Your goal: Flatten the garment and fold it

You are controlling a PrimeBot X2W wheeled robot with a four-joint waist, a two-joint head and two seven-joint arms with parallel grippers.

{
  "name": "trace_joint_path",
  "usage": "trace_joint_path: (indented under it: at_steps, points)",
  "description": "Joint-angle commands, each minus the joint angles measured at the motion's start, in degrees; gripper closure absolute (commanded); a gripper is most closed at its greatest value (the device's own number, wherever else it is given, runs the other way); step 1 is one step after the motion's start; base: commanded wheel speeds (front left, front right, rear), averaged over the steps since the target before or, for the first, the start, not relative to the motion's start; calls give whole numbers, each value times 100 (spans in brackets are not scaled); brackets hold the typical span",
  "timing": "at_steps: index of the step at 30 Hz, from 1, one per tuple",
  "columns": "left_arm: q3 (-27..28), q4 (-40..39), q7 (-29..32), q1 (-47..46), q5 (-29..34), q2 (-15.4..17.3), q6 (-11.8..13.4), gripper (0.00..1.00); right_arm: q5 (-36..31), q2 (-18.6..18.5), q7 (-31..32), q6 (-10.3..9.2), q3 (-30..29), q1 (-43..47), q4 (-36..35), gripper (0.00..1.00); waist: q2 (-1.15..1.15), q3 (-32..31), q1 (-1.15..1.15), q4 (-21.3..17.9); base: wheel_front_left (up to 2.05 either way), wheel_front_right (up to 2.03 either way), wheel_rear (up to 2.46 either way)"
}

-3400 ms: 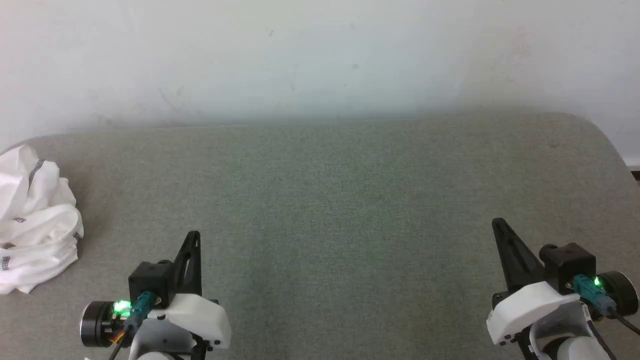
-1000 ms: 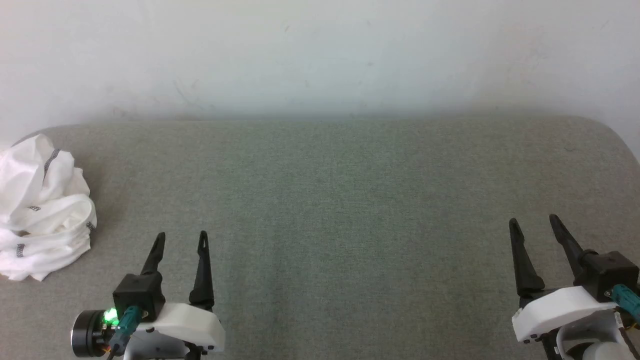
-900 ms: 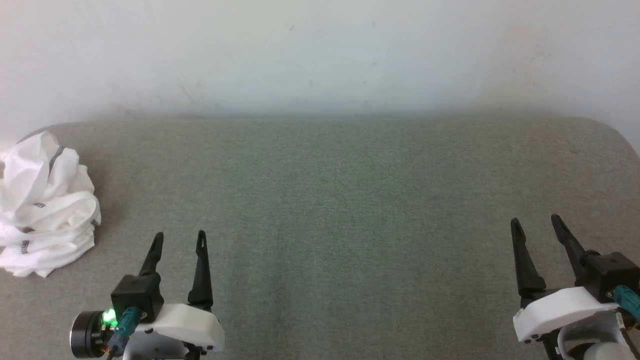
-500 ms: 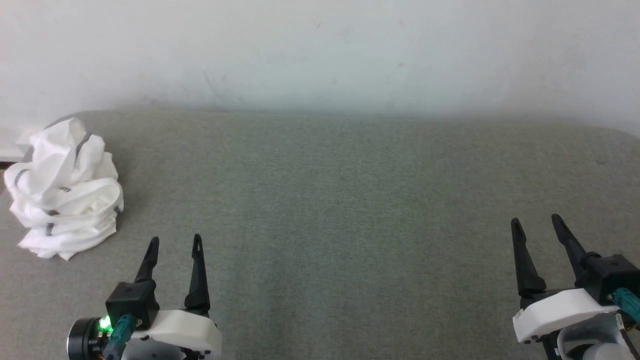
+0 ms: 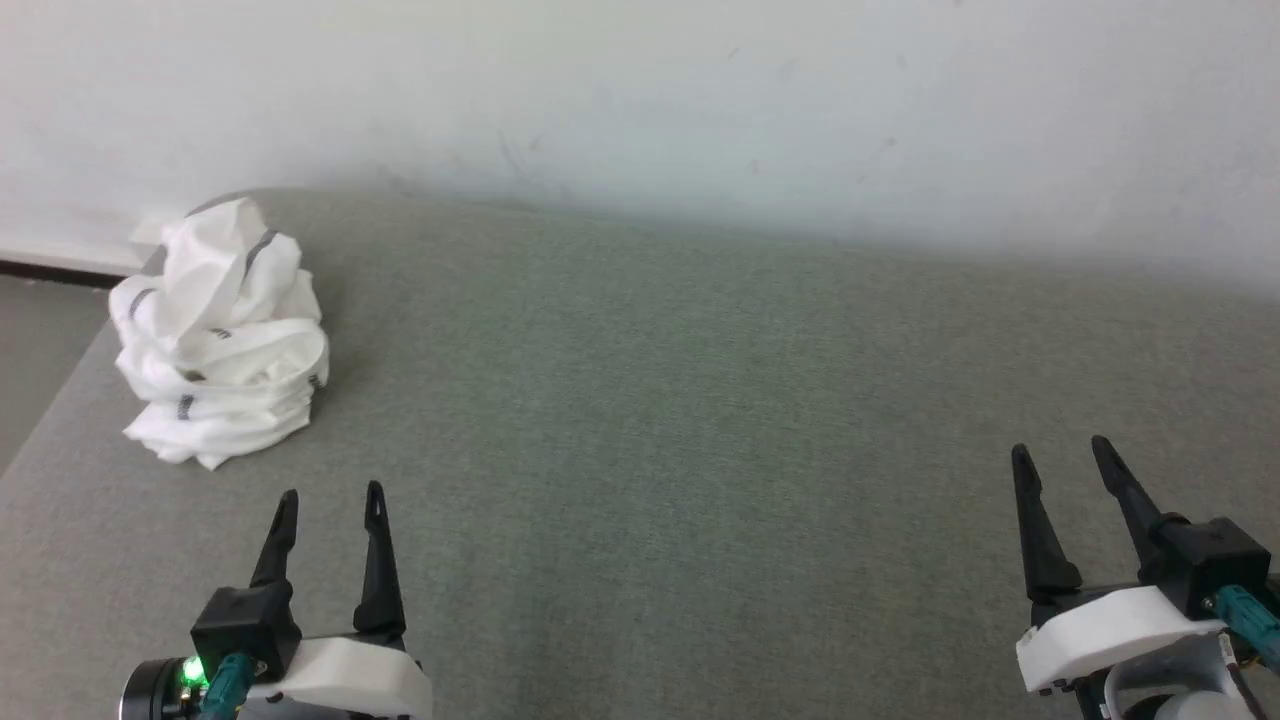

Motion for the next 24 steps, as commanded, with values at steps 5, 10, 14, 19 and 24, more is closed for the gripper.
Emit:
trace_joint_path:
  at_steps: [5,10,14,19,24]
  points:
    - [11,-47,-110,108,-90,-10,77,0,49,10,-109,-3,24,71,59,0,0,8,0,370,0,0,0]
    - [80,-26,-170,146,-137,-11,55,0,58,11,-168,-3,48,84,104,0,0,-11,0,654,0,0,0]
    - [122,-6,-218,187,-178,-11,37,0,60,12,-216,-4,83,89,142,0,0,-32,0,870,0,0,0]
    - [145,17,-278,258,-225,-12,35,0,101,13,-276,-4,121,106,212,0,0,-81,0,1123,0,0,0]
    - [212,19,-338,307,-269,-13,35,0,119,13,-336,-4,237,117,289,0,0,-109,0,1341,0,0,0]
